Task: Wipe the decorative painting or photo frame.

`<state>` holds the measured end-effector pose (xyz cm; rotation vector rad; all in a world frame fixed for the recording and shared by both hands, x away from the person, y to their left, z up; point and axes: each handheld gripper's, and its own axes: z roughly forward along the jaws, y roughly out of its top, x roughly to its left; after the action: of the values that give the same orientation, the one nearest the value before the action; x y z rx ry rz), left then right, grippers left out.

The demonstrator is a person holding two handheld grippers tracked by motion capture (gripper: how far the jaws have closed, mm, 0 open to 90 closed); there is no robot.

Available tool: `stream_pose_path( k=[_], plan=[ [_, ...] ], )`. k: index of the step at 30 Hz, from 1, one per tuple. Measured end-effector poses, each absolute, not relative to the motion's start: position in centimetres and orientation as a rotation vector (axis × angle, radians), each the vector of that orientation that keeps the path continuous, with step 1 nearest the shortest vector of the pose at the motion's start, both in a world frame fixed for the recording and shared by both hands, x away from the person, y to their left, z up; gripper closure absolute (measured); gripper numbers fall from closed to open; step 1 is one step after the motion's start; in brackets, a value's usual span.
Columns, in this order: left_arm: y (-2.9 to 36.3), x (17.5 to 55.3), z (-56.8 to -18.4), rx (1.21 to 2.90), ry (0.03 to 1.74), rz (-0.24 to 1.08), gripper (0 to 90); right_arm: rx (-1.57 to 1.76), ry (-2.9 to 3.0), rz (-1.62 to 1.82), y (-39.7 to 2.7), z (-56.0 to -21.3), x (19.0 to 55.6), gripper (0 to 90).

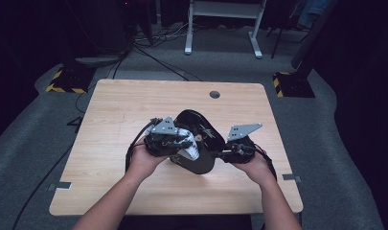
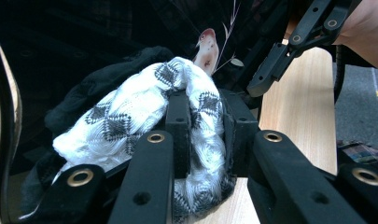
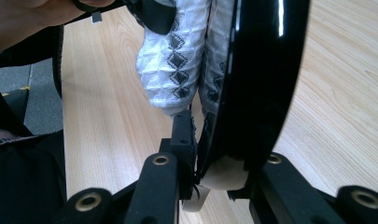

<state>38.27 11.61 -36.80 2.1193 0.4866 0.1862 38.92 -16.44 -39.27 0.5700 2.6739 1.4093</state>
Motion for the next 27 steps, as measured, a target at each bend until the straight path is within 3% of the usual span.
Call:
stream_pose_path(
  k=[7,20,27],
  plan=[
    [11.5,38.5,-34.5,2.1,0.463,0.233,76.1,0.567,2.675,1.41,-16.6,-39.3,39.0,77.6],
    [11.0,37.9,-38.2,2.163,0.467,0.18,76.2,0.57,2.676,1.413,-16.5,-39.3,39.0,77.6],
    [10.8,37.9,-36.8,2.146,0.453,0.211,76.0,0.575,2.675,1.423,-16.6,-39.4,39.0,77.8]
  ],
)
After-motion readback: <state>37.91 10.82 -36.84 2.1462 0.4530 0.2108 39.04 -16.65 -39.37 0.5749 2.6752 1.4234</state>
